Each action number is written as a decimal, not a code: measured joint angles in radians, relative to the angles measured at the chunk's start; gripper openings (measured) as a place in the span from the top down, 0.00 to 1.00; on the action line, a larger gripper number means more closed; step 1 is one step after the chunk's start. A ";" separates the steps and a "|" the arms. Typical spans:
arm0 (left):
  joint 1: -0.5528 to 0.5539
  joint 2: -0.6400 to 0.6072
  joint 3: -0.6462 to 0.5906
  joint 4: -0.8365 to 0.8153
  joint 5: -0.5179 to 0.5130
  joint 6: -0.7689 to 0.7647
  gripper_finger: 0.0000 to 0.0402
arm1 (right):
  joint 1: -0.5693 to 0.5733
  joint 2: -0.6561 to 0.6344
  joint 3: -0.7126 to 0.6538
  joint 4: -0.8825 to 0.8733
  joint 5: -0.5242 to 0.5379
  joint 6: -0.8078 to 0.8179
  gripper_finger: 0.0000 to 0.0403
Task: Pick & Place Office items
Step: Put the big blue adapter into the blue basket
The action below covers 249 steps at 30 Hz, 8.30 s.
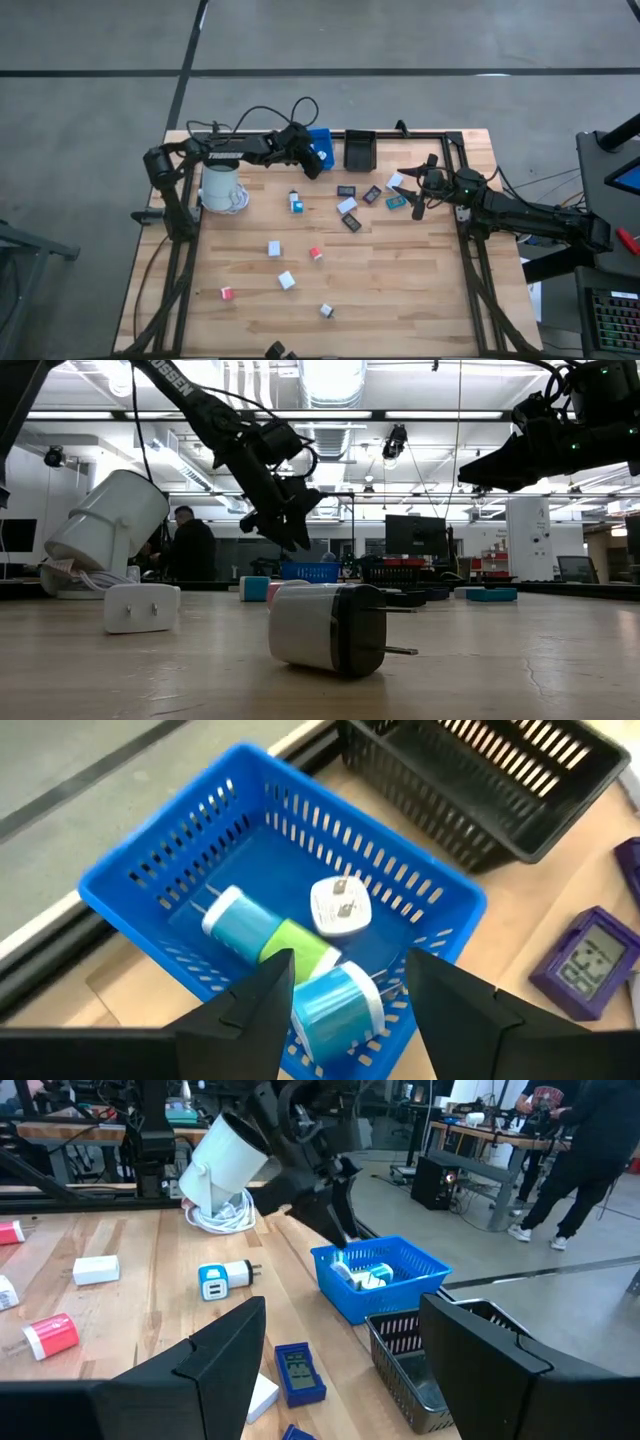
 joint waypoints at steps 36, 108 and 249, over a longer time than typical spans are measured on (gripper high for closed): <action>-0.213 -0.214 0.000 -0.427 -0.109 -0.689 0.51 | 0.000 0.000 0.000 -0.004 0.000 0.000 0.36; -0.321 -0.104 -0.311 -0.015 0.045 0.536 0.51 | 0.000 0.000 0.000 -0.004 0.000 0.000 0.36; -0.008 0.054 -0.063 0.317 -0.018 -0.172 0.60 | 0.000 0.000 0.000 -0.004 0.000 0.000 0.36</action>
